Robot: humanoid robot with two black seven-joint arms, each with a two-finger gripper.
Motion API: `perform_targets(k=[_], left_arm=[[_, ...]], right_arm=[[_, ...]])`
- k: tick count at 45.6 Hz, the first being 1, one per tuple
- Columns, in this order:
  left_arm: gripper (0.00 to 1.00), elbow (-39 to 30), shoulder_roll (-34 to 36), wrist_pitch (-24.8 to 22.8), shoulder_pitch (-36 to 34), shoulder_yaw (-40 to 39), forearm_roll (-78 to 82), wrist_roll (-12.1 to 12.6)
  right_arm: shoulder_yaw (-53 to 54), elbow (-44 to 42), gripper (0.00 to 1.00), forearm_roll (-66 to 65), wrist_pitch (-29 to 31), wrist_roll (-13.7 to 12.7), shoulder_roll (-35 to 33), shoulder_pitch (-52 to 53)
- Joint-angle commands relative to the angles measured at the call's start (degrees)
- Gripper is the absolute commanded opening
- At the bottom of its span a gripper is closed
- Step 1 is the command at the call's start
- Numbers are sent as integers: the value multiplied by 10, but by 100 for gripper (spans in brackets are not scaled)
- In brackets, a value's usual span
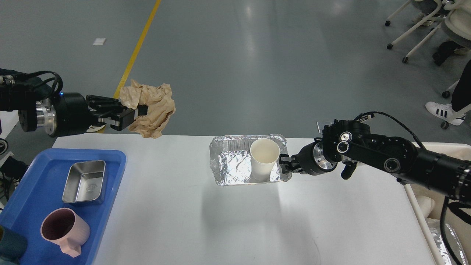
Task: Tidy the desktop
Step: 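Grasp the tan paper and drop it into the foil tray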
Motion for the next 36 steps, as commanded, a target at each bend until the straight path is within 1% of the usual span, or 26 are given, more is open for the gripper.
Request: perform_targets(k=[1, 7, 11, 16, 24, 28, 30, 31, 32, 34, 36], left_arm=[[0, 2, -29, -20, -1, -31, 0, 4], [0, 19, -76, -19, 8, -28, -1, 20], [0, 50, -141, -18, 23, -19, 8, 24], [1, 94, -217, -19, 32, -9, 11, 24], [1, 153, -272, -18, 32, 19, 22, 24], [4, 169, -315, -18, 36, 24, 24, 25], [7, 175, -323, -18, 38, 31, 27, 25], [10, 178, -324, -18, 37, 33, 29, 25], [15, 181, -326, -18, 38, 33, 31, 24], [33, 186, -328, -18, 40, 33, 33, 24], [55, 186, -330, -18, 44, 32, 33, 24]], right_arm=[[1, 1, 0, 0, 0, 0, -1, 1], [3, 2, 0, 0, 0, 0, -2, 1], [4, 3, 0, 1, 0, 0, 0, 4], [4, 2, 0, 1, 0, 0, 1, 7], [9, 5, 0, 2, 0, 0, -4, 6], [9, 5, 0, 2, 0, 0, -3, 5], [9, 5, 0, 2, 0, 0, -3, 5], [9, 5, 0, 2, 0, 0, -3, 4], [10, 5, 0, 3, 0, 0, -4, 4], [10, 5, 0, 3, 0, 0, -4, 4], [10, 5, 0, 3, 0, 0, -4, 4]])
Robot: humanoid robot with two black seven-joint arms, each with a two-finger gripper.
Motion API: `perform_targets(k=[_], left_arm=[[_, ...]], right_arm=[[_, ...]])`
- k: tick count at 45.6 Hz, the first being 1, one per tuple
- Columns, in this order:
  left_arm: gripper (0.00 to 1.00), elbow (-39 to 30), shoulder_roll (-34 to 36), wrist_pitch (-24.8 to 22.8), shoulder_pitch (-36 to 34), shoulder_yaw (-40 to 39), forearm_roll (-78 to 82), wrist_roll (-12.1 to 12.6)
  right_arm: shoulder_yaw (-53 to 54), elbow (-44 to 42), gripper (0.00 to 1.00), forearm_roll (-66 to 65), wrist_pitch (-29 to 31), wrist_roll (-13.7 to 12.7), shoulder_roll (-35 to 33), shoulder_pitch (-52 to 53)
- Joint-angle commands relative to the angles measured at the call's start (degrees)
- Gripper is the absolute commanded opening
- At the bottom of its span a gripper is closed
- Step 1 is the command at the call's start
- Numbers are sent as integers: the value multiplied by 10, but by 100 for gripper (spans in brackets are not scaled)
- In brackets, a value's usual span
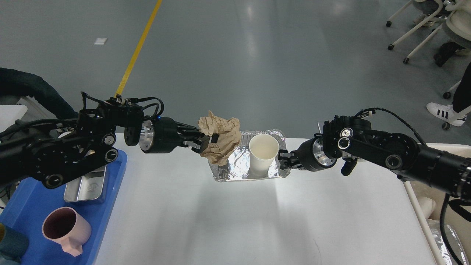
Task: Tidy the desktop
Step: 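Grasp the tan paper and drop it into the foil tray, then carry the foil tray with the right gripper and dump it into the white bin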
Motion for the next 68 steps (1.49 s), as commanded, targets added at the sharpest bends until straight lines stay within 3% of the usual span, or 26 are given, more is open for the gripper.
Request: perform_targets(k=[1, 5, 8, 19, 27, 35, 45, 58, 68], left_arm=[[65, 9, -10, 0, 8, 0, 4, -1], [92, 9, -19, 0, 16, 1, 4, -1], [96, 9, -19, -1, 22, 0, 1, -1], [97, 7, -8, -1, 25, -51, -47, -1], [97, 8, 11, 15, 46, -158, -187, 11], [97, 9, 28, 32, 104, -257, -328, 56], [97, 17, 17, 81, 240, -380, -486, 60], [97, 138, -102, 81, 333, -589, -655, 52], [97, 198, -185, 71, 344, -650, -659, 51]], right_arm=[[1, 0, 0, 1, 0, 0, -1, -2], [2, 0, 0, 2, 0, -1, -1, -2], [5, 0, 0, 2, 0, 0, -1, -3], [15, 0, 0, 2, -1, 0, -9, -16], [51, 0, 0, 2, -1, 0, -37, -42], [95, 0, 0, 3, -1, 4, -81, -72], [186, -5, 0, 7, -1, 9, -178, -139], [269, -56, 0, 84, -3, 18, -311, -232], [269, -204, 0, 152, -2, 20, -347, -271]])
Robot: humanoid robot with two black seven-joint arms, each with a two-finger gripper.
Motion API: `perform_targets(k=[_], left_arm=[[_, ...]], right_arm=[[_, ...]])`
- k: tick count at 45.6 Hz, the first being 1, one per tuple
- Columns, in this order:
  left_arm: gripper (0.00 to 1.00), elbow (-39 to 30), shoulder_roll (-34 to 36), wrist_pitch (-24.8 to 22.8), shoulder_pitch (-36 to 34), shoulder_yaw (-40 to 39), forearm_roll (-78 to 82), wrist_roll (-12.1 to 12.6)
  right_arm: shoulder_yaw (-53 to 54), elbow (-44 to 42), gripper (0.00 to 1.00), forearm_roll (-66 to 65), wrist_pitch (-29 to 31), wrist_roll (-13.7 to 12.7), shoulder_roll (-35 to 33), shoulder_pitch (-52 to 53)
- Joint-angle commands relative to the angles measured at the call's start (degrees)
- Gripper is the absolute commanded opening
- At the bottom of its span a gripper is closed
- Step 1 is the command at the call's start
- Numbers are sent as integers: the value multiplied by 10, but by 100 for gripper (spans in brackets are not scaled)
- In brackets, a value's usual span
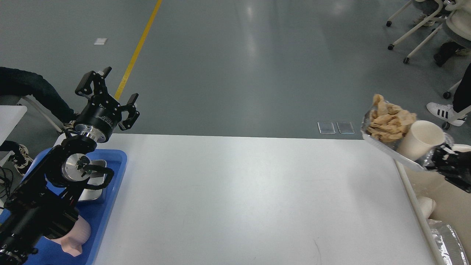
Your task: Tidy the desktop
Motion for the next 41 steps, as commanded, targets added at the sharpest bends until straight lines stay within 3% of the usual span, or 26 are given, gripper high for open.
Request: perform_targets(k=[1, 8, 12, 13, 14, 18, 27, 35, 37, 41], left_arm=[[97, 25, -42, -9, 4, -26, -2, 0], [97, 27, -87, -35, 5, -63, -41, 2], [97, 36, -102, -36, 6, -66, -56, 2], [97, 38, -104, -36, 6, -66, -56, 2], [97, 39, -104, -37, 6, -66, -56, 2], [97, 40, -107, -37, 9, -66, -56, 2], [97, 39, -105, -37, 34, -69, -56, 2], [97, 38, -95, -35, 53, -74, -56, 5], [97, 35, -91, -36, 60, -75, -56, 4], [97, 28, -88, -36, 76, -79, -56, 2]], right_arm=[[-1, -94, 0, 26, 1, 0, -8, -23], [-3, -172, 0, 27, 0, 1, 1, -29], [-2, -196, 76, 27, -12, 0, 8, -31], [-2, -202, 88, 27, -20, 0, 13, -32], [-2, -203, 94, 28, -27, -1, 17, -33], [-4, -207, 100, 27, -36, -3, 23, -34], [-4, -200, 100, 27, -62, -1, 55, -29], [1, -200, 100, 27, -178, 5, 130, -17], [3, -201, 100, 27, -212, 19, 144, -10], [3, -193, 100, 27, -228, 84, 165, 5]])
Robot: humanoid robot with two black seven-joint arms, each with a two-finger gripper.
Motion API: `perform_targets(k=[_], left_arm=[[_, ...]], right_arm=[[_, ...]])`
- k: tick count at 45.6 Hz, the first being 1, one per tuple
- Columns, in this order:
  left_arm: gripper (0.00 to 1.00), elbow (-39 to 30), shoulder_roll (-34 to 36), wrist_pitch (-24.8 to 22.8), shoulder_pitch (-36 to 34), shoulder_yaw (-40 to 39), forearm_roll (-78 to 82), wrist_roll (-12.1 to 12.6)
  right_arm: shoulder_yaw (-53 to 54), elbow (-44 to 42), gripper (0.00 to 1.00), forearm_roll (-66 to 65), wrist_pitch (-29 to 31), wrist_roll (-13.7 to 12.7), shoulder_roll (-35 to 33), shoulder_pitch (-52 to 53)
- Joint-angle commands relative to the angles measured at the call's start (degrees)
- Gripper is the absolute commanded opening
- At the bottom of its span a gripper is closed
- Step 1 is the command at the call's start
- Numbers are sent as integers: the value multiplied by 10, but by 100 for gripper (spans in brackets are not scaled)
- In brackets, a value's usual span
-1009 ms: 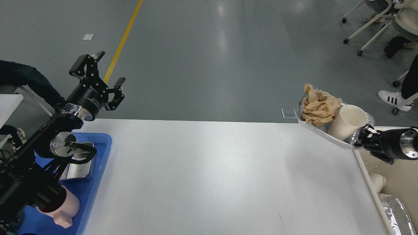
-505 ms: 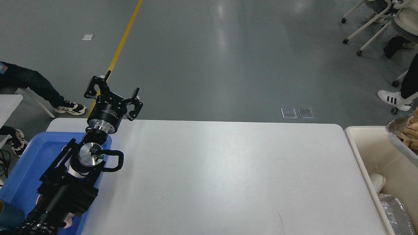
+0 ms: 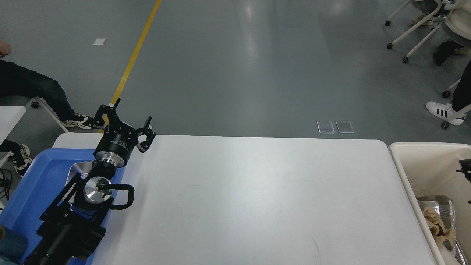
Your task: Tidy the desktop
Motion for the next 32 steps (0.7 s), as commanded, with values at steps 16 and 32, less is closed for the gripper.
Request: perform_targets(k=[16, 32], left_arm=[[97, -37, 20, -1, 59, -19, 1, -2], [97, -147, 19, 1, 119, -34, 2, -5]], right_arm=[[210, 178, 100, 353, 32, 76, 118, -10], [498, 374, 100, 416, 116, 83, 196, -222]])
